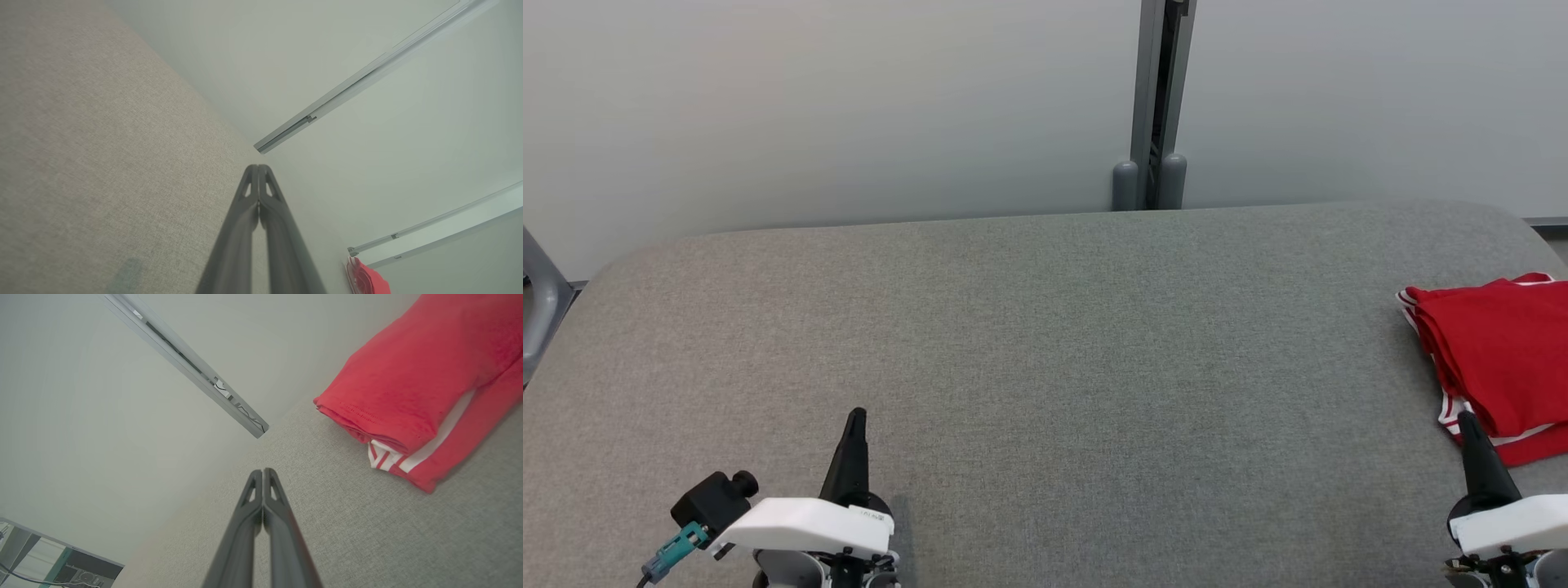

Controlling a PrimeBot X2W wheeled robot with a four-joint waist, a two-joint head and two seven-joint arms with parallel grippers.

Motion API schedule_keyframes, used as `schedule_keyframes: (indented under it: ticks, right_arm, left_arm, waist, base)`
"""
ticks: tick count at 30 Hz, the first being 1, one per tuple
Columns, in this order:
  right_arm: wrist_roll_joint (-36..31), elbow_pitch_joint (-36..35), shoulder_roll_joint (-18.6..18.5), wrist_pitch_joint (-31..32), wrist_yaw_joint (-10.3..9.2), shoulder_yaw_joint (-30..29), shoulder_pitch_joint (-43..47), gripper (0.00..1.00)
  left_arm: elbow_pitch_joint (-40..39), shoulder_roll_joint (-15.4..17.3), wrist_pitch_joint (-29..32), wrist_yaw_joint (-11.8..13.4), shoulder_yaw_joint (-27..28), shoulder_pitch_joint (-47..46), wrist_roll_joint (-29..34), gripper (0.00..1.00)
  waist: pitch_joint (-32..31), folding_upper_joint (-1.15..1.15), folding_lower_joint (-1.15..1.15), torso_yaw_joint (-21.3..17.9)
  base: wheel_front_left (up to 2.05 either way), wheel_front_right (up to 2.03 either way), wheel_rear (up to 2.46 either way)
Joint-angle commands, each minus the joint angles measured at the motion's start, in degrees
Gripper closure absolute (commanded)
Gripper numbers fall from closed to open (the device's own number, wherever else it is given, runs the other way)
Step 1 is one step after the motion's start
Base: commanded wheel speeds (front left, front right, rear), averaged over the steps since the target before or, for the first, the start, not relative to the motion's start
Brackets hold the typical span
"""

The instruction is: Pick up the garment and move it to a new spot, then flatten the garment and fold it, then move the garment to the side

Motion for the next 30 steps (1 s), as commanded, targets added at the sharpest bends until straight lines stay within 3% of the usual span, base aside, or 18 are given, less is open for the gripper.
schedule_keyframes:
  ticks: [1, 30]
  right_arm:
    - [1.8, -0.9, -0.3, 0.6, 0.01, -0.9, -1.5, 1.00]
    - [18.6, -1.5, 0.9, 7.4, 0.01, -8.4, -2.9, 1.00]
  left_arm:
    - [-0.3, 0.3, 0.2, -0.7, 0.0, -2.2, -1.6, 1.00]
    - [2.5, 0.4, 2.6, -3.2, -1.0, -7.8, -16.8, 1.00]
  waist:
    - [0.0, 0.00, 0.00, 0.0]
    - [0.9, 0.00, 0.00, -0.2]
  base:
    - [0.00, 0.00, 0.00]
    - [0.00, 0.00, 0.00]
